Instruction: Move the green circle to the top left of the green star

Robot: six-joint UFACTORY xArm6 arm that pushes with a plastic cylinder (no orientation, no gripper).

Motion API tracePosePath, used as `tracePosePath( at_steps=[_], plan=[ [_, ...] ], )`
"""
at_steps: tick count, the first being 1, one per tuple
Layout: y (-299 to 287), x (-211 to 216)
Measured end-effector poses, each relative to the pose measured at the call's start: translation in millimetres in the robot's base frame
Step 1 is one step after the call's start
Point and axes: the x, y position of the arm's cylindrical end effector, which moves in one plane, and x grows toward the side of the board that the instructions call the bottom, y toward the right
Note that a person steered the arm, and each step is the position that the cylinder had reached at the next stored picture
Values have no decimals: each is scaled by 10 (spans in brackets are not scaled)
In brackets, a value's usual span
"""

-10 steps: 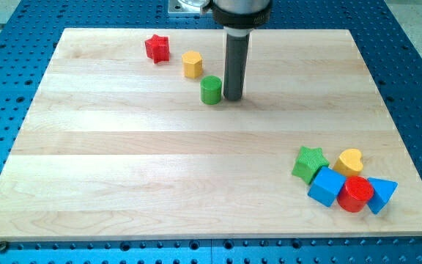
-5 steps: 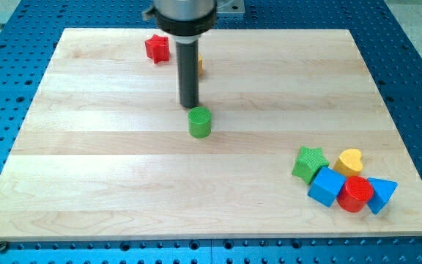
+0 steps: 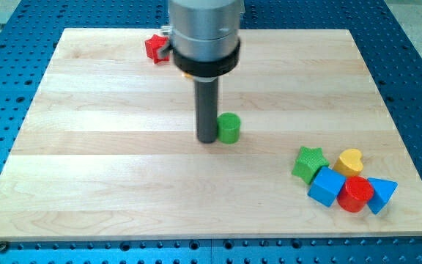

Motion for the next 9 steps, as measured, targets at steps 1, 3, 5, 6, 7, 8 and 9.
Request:
tracePosePath(
  at_steps=[1, 3, 5, 6, 7, 8, 9],
  plan=[
    [33, -345],
    [863, 136],
    [895, 131],
    [862, 132],
    [858, 128],
    [489, -290],
    [-222, -704]
  ],
)
